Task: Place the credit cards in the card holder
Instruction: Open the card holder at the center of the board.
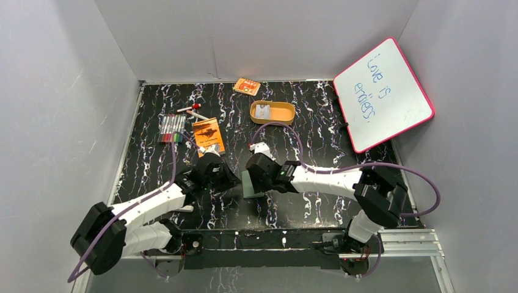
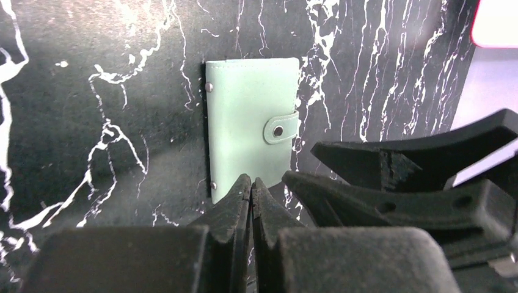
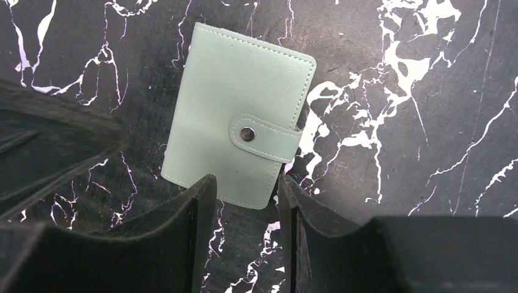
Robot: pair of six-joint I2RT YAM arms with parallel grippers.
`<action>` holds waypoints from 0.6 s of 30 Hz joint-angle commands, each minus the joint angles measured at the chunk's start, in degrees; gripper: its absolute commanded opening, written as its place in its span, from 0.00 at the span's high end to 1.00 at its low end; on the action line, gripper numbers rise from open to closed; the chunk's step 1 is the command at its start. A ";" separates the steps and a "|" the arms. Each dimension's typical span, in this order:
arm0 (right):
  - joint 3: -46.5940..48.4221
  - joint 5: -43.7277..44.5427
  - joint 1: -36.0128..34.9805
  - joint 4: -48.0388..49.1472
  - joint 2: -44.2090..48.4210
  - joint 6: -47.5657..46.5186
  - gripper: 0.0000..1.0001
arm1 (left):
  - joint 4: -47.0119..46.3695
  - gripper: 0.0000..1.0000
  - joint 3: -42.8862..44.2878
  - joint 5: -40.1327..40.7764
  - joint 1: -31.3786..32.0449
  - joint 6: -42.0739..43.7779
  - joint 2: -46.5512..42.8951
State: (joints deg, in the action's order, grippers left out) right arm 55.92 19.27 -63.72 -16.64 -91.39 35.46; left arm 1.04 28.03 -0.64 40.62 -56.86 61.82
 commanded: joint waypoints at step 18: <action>4.99 4.73 -0.52 0.34 -3.96 0.26 0.46 | -17.59 1.00 -2.56 -4.67 -0.72 -3.13 16.17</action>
State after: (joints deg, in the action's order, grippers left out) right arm 58.43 22.02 -63.99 -16.80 -94.50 35.42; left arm -14.06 26.57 -4.80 40.23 -59.66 77.34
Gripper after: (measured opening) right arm 0.535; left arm 0.007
